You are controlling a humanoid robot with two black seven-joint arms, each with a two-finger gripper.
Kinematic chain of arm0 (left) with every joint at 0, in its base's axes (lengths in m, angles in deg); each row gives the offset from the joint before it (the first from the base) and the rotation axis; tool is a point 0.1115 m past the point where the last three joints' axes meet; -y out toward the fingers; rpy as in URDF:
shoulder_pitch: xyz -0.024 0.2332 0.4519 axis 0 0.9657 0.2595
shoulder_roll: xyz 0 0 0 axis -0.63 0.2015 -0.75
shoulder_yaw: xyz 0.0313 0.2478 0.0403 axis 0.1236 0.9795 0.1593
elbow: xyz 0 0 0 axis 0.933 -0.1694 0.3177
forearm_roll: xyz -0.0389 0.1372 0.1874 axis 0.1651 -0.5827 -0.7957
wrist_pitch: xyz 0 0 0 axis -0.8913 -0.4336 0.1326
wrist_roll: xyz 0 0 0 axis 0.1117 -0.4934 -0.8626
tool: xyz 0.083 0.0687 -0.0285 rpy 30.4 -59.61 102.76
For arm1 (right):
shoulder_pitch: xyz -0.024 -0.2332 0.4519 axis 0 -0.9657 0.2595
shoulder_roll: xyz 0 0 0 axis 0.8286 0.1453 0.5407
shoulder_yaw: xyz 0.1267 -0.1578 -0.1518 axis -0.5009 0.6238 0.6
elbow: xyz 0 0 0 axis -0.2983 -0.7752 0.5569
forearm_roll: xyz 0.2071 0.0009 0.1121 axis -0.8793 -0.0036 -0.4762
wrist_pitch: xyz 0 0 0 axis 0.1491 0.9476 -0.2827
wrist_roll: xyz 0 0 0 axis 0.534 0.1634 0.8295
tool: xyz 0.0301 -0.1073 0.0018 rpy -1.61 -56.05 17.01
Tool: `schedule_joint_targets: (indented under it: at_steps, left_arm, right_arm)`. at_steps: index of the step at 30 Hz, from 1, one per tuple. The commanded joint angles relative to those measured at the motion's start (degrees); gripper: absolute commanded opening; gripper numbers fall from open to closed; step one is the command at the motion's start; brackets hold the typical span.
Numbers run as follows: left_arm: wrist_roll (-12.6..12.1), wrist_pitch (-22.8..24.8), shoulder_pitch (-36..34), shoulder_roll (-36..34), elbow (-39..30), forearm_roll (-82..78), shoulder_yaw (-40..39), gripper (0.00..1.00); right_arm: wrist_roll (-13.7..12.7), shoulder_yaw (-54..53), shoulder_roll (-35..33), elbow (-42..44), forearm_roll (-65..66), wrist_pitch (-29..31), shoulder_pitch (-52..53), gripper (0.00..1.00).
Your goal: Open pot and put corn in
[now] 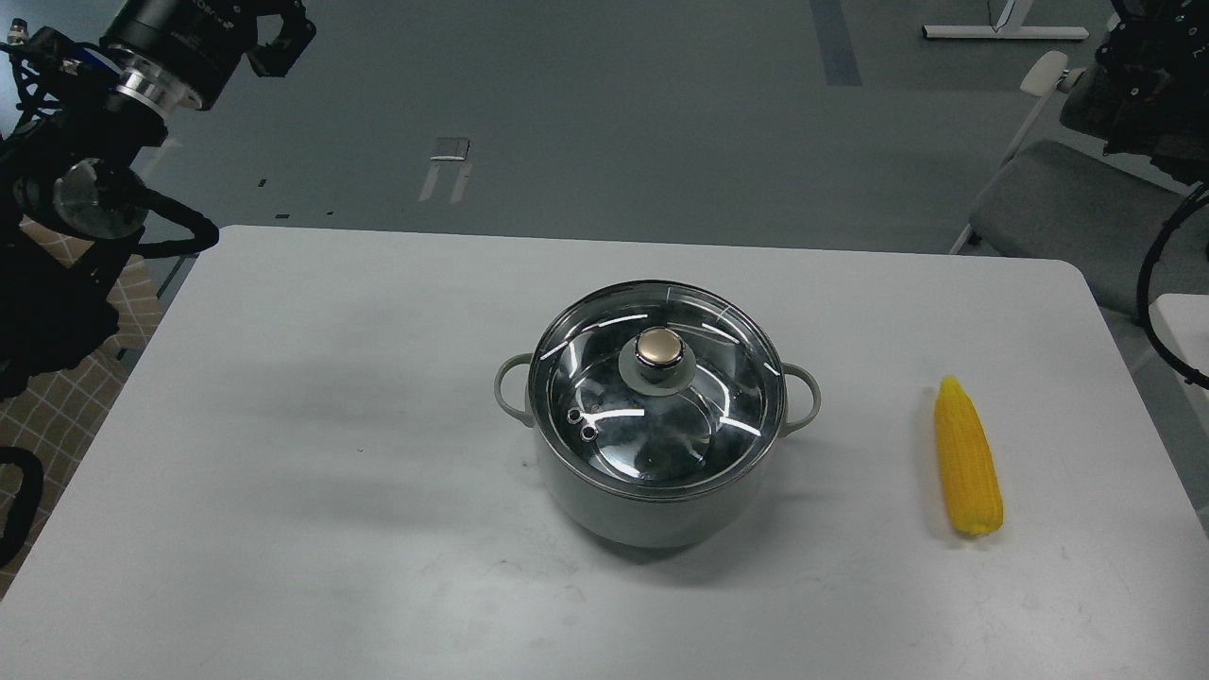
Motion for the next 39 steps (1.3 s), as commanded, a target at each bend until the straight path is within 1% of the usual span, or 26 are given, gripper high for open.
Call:
schedule_joint_targets:
  at_steps: [1, 3, 5, 6, 7, 9, 13, 15, 17, 18, 20, 21, 23, 25, 26, 27, 29, 34, 37, 39]
  left_arm:
    - [-0.2, 0.0, 0.2, -3.0, -5.7, -2.6, 2.4, 0.98]
    - [-0.1, 0.0, -0.3, -5.6, -11.9, -8.5, 4.5, 0.96]
    - [-0.1, -0.3, -0.6, -6.6, -15.3, -13.8, 4.5, 0.95]
    - [-0.1, -2.2, -0.6, -7.6, -19.1, -20.1, 4.5, 0.89]
    - [-0.2, -2.9, -0.7, -7.9, -21.3, -23.6, 4.5, 0.87]
    - [-0.2, -4.2, -0.6, -9.3, -29.7, -37.0, 4.4, 0.85]
    - [-0.1, -4.5, -0.4, -8.9, -38.8, -54.3, 4.4, 0.83]
    - [-0.1, -4.6, -0.1, -7.4, -43.2, -68.1, 4.8, 0.82]
    - [0.0, -4.6, 0.0, -4.8, -44.3, -78.2, 6.0, 0.82]
    - [0.0, -4.6, 0.0, -4.7, -44.3, -78.2, 6.0, 0.82]
    - [0.2, -4.8, 0.0, -0.7, -44.2, -89.4, 8.4, 0.82]
    - [0.2, -4.9, 0.0, 0.2, -44.0, -91.7, 9.0, 0.82]
    - [0.4, -6.3, 0.2, 2.6, -43.6, -98.2, 12.0, 0.82]
    - [0.4, -7.3, 0.2, 3.3, -43.5, -100.5, 14.8, 0.82]
    - [0.6, -8.7, 0.0, 3.7, -43.5, -102.5, 17.4, 0.82]
    - [0.6, -9.5, 0.1, 4.0, -43.5, -103.5, 18.5, 0.82]
    - [0.8, -12.5, 0.1, 5.0, -43.2, -108.8, 21.1, 0.8]
    - [0.9, -13.6, 1.1, 5.9, -40.2, -112.3, 23.4, 0.8]
    - [1.2, -14.3, 2.1, 5.8, -39.8, -112.3, 23.5, 0.8]
    - [1.3, -14.7, 3.0, 5.6, -39.6, -112.4, 23.5, 0.77]
  right_arm:
    - [0.0, 0.0, -0.8, -0.1, 0.0, 0.0, -1.0, 1.0]
    - [0.0, 0.0, -1.9, -0.8, 0.0, 0.0, -2.2, 1.0]
    - [0.0, 0.0, -2.4, -1.3, 0.0, 0.0, -2.6, 1.0]
    - [0.0, -0.1, -3.0, -1.5, 0.0, 0.0, -3.0, 1.0]
    - [0.0, -0.1, -3.2, -1.6, 0.0, 0.0, -3.3, 1.0]
    - [0.0, -0.2, -3.6, -1.6, 0.0, 0.0, -4.0, 1.0]
    - [0.0, -0.7, -4.0, -1.6, 0.0, 0.0, -5.2, 1.0]
    - [0.0, -0.9, -4.1, -1.6, 0.0, 0.0, -5.8, 1.0]
    - [0.0, -1.0, -4.5, -1.7, 0.0, 0.0, -5.9, 1.0]
    - [0.0, -1.0, -4.5, -1.7, 0.0, 0.0, -5.9, 1.0]
    - [0.1, -1.0, -4.9, -1.7, 0.0, 0.0, -5.9, 1.0]
    - [0.1, -1.0, -5.1, -1.7, 0.0, 0.0, -5.9, 1.0]
    - [0.1, -1.1, -5.3, -1.7, -0.1, 0.0, -5.9, 1.0]
    - [0.1, -1.5, -5.4, -1.8, -0.1, 0.0, -6.0, 1.0]
    - [0.1, -2.1, -5.4, -1.8, -0.1, 0.0, -6.3, 1.0]
    - [0.1, -2.3, -5.4, -1.8, -0.1, 0.0, -6.5, 1.0]
    - [0.1, -3.0, -5.4, -2.2, -0.1, 0.0, -6.7, 1.0]
    - [0.1, -3.0, -5.4, -2.6, -0.1, 0.0, -7.3, 1.0]
    - [0.1, -3.1, -5.4, -3.0, -0.1, 0.0, -7.3, 1.0]
    - [0.1, -3.1, -5.4, -3.0, -0.1, 0.0, -7.3, 1.0]
